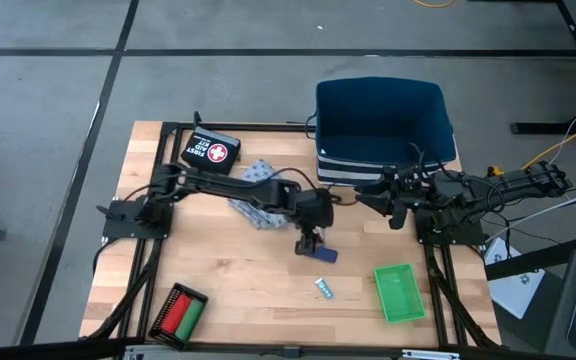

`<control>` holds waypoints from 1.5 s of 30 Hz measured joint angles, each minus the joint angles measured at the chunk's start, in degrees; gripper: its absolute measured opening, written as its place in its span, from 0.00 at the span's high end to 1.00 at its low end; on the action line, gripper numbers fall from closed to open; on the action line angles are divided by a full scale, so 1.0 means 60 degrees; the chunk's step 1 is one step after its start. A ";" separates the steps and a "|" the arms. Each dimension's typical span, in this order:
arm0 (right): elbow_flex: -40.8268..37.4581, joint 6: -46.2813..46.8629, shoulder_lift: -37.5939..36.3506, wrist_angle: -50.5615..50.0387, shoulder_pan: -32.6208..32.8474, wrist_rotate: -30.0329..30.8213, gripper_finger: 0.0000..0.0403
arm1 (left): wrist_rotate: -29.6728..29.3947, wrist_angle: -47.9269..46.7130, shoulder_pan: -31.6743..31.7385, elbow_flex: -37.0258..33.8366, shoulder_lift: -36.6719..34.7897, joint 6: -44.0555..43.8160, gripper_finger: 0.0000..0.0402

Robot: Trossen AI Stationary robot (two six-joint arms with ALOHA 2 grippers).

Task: Pick & place medical supplies in basket/bin
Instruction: Put the blue bandage into the black bin

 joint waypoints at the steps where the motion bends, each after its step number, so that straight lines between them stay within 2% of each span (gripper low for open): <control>1: 0.0000 0.0007 0.0000 -0.0003 0.0000 -0.0007 0.56 | 0.0054 -0.0014 -0.0042 0.0088 0.0124 0.0000 0.46; 8: 0.0000 0.0053 0.0000 -0.0131 0.0000 -0.0399 0.56 | 0.0349 0.0134 -0.0278 0.0133 0.0559 -0.0364 0.46; 18: 0.0000 0.0076 0.0000 -0.0262 0.0000 -0.0506 0.56 | -0.0068 -0.0006 -0.0611 0.0064 0.0544 -0.0581 0.50; 25: 0.0000 -0.0081 -0.0147 -0.0261 0.0000 -0.0213 0.56 | -0.0463 -0.0798 -0.0993 0.0049 0.0544 -0.1133 0.51; 35: 0.0000 -0.0533 -0.0583 -0.0288 -0.0007 0.0114 0.56 | -0.0829 -0.0661 -0.1177 0.0051 0.0559 -0.1350 0.50; 45: 0.0000 -0.0526 -0.0557 -0.0358 -0.0007 0.0113 0.56 | -0.0974 -0.0449 -0.1029 0.0053 0.1267 -0.1320 0.50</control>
